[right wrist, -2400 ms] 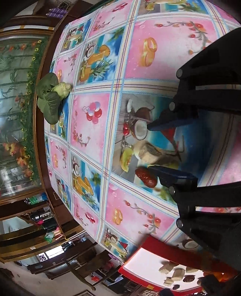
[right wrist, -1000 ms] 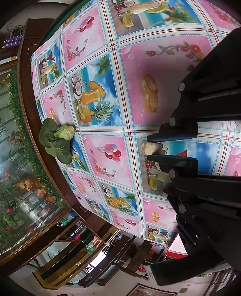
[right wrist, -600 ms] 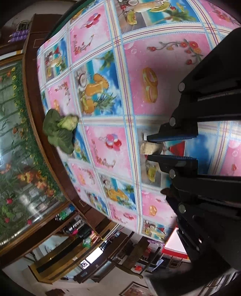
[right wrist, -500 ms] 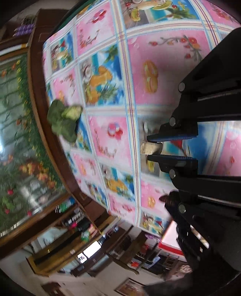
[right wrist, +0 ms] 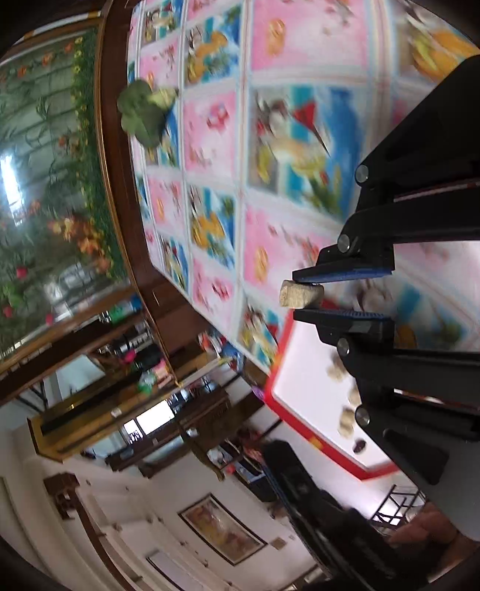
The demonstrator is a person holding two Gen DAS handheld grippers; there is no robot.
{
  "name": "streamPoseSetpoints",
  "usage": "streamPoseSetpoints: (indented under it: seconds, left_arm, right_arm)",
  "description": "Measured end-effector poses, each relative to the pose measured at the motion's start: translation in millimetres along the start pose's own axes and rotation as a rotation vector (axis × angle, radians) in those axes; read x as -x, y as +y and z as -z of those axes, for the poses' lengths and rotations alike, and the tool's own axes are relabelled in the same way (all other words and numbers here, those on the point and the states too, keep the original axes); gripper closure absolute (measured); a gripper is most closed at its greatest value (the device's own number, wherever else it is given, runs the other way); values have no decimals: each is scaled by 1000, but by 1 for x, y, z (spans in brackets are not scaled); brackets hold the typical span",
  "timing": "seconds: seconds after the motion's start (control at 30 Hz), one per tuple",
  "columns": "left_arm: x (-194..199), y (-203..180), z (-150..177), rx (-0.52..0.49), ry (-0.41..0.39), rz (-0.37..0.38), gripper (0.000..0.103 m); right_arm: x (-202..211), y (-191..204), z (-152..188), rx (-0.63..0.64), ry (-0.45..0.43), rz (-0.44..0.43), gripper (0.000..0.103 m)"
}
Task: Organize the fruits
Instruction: 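Carry the red date and beige cube into the tray and release both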
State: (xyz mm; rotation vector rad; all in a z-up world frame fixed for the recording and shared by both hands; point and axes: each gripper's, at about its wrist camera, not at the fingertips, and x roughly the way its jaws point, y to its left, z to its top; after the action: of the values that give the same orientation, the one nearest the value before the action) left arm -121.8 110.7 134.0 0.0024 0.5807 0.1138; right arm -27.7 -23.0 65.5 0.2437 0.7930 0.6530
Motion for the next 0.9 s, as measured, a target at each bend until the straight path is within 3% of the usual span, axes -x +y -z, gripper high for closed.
streamPoseSetpoints:
  seconds: [0.33, 0.9]
  left_arm:
    - [-14, 56, 28, 63, 53, -82, 87]
    - [-38, 99, 66, 108, 156, -128, 87]
  right_arm:
    - [-34, 70, 26, 110, 102, -49, 87]
    - [-78, 113, 59, 201, 242, -46, 87]
